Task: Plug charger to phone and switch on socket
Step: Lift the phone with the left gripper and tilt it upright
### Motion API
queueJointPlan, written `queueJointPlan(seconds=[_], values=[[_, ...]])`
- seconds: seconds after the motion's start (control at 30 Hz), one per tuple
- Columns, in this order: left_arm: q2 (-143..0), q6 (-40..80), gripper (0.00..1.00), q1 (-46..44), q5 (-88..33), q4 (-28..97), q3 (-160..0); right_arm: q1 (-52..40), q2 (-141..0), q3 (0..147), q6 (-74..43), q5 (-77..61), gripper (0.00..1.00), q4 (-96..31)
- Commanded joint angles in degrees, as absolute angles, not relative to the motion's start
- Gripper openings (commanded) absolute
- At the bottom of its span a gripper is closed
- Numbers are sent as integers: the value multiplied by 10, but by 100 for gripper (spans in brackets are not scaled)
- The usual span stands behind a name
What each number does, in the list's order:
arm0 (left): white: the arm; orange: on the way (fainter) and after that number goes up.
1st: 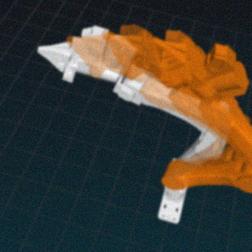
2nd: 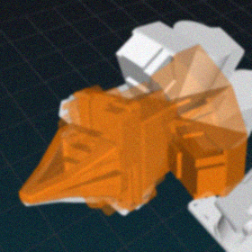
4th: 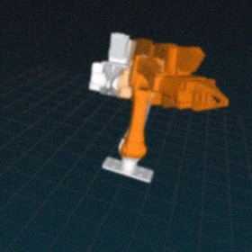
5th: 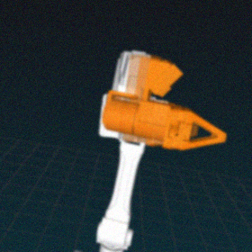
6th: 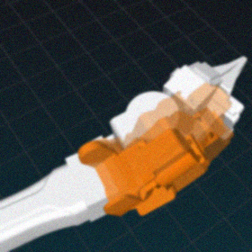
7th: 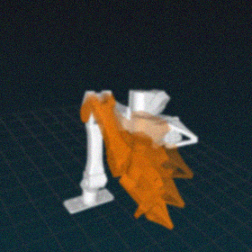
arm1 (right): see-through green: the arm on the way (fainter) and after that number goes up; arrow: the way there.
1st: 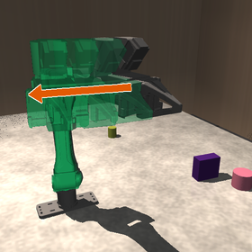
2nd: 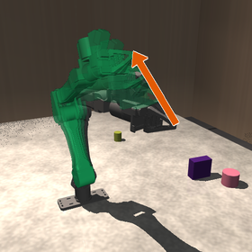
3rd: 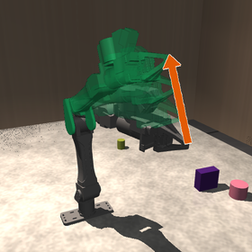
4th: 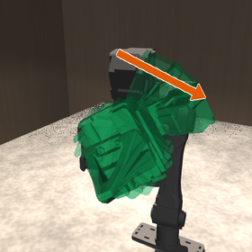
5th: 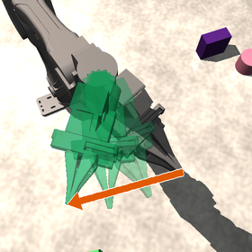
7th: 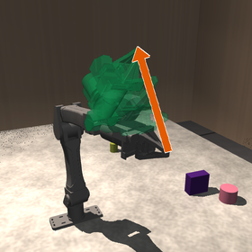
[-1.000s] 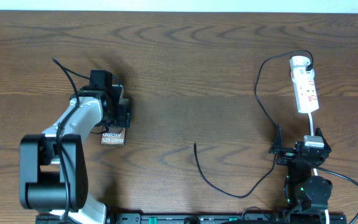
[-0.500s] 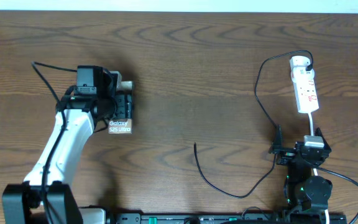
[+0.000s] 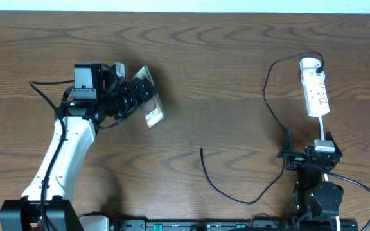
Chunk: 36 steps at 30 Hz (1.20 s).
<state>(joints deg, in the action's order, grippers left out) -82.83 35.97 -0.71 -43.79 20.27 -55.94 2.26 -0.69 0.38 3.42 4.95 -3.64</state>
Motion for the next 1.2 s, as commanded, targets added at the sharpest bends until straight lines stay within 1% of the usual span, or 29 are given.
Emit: queueJointPlan(seconds=[0.0, 0.1, 0.23, 0.27, 0.4, 0.63, 0.77, 1.07, 1.17], values=[[-816, 575, 8, 4, -562, 167, -581, 19, -3, 3, 39, 53, 99, -39], [-816, 706, 7, 14, -598, 161, -581, 19, -3, 3, 39, 53, 99, -39], [-816, 834, 8, 27, -611, 164, -581, 19, -3, 3, 39, 53, 99, -39], [-816, 884, 7, 30, -615, 164, -581, 19, -3, 3, 39, 53, 99, -39], [-816, 979, 7, 30, -638, 164, -581, 19, -3, 3, 39, 53, 99, -39], [-816, 1075, 7, 30, -700, 164, -581, 19, -3, 3, 39, 53, 99, -39], [-816, 1105, 7, 30, -715, 164, -581, 19, -3, 3, 39, 53, 99, -39], [-816, 1111, 7, 30, -713, 164, -581, 19, -3, 3, 39, 53, 99, -39], [-816, 1095, 7, 30, -695, 164, -581, 19, -3, 3, 39, 53, 99, -39]])
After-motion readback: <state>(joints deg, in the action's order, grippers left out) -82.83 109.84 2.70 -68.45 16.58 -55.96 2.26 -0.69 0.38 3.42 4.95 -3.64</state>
